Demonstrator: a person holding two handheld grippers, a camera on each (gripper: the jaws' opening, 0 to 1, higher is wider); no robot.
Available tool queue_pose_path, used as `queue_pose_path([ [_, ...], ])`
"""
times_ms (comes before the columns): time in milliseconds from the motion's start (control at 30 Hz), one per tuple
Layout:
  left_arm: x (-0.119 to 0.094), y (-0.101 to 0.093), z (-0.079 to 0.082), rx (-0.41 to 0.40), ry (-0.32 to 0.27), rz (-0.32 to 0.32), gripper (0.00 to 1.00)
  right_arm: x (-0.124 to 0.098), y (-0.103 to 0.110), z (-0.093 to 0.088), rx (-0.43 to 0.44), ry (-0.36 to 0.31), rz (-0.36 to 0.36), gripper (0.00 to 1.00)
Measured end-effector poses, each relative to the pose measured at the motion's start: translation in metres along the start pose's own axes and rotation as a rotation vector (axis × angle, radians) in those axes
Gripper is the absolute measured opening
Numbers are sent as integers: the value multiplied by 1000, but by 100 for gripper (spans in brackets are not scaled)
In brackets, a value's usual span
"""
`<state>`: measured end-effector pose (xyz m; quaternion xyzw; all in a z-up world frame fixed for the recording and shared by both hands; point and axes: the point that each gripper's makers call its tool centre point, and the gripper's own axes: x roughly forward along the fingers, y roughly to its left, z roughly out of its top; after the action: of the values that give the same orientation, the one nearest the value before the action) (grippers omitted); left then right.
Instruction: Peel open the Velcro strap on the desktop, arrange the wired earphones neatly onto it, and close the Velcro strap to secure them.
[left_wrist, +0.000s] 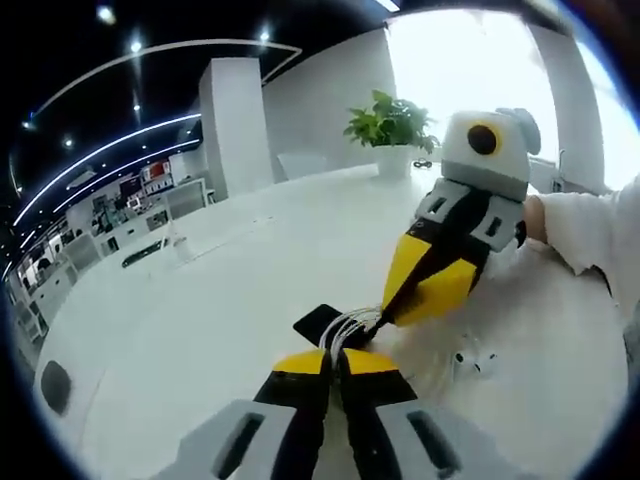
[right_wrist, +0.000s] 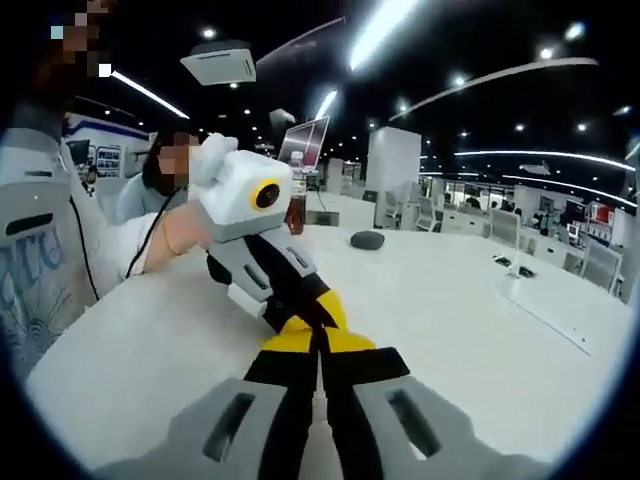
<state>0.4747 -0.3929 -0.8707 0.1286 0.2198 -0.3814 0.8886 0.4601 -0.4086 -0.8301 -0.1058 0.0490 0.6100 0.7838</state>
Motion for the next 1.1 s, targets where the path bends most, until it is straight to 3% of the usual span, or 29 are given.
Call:
queue_pose_path([
  [367, 1, 10, 3, 27, -14, 8, 17, -3, -2, -1, 22, -18, -10, 3],
  [833, 7, 9, 3, -119, -36, -69, 13, -6, -6, -1, 54, -32, -16, 4],
  [1100, 4, 3, 2, -118, -18, -84, 10, -4, -11, 2, 88, -39, -34, 3],
])
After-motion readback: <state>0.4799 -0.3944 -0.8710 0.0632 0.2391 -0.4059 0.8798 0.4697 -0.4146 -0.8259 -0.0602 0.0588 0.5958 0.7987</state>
